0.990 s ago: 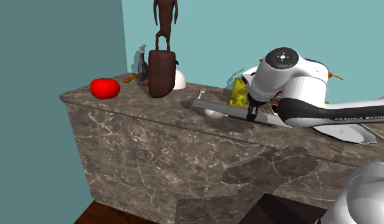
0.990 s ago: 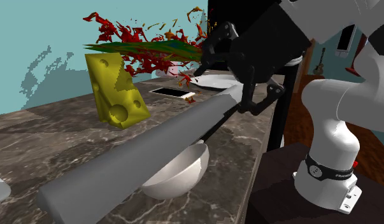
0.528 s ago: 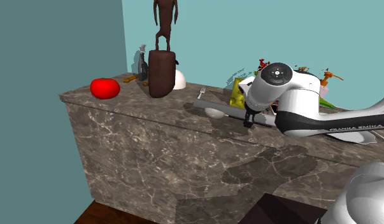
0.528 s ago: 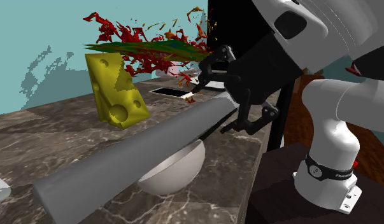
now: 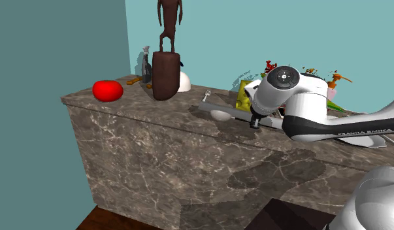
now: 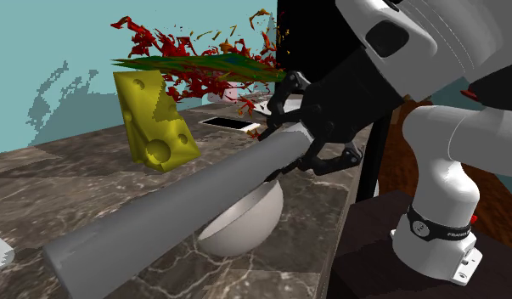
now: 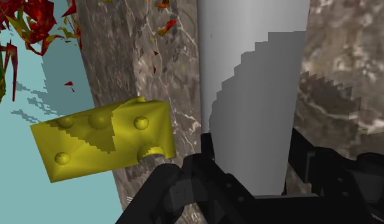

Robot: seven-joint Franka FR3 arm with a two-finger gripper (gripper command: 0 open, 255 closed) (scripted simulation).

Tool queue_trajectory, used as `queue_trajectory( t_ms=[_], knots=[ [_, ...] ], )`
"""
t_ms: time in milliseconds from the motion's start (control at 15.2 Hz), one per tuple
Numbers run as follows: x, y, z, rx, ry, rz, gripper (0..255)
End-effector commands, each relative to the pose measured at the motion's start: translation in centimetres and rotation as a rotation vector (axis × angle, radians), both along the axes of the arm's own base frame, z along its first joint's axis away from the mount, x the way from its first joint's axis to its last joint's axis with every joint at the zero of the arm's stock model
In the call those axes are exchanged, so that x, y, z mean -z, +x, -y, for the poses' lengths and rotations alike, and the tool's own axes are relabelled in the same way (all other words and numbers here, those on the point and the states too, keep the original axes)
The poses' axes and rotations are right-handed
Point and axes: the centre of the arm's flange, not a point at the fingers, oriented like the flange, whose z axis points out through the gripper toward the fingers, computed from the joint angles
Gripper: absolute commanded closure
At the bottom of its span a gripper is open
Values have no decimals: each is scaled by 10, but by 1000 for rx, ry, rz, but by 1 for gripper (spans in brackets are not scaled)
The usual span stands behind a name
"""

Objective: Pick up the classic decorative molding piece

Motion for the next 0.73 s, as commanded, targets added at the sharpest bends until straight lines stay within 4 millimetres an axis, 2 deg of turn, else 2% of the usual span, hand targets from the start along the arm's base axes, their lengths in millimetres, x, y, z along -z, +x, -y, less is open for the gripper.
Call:
queue_trajectory(
  t_ms=[0, 132, 660],
  knots=[
    [1, 0, 0, 0, 0, -1, 255],
    [0, 0, 0, 0, 0, -1, 255],
    [-42, 0, 0, 0, 0, -1, 255]
  ],
)
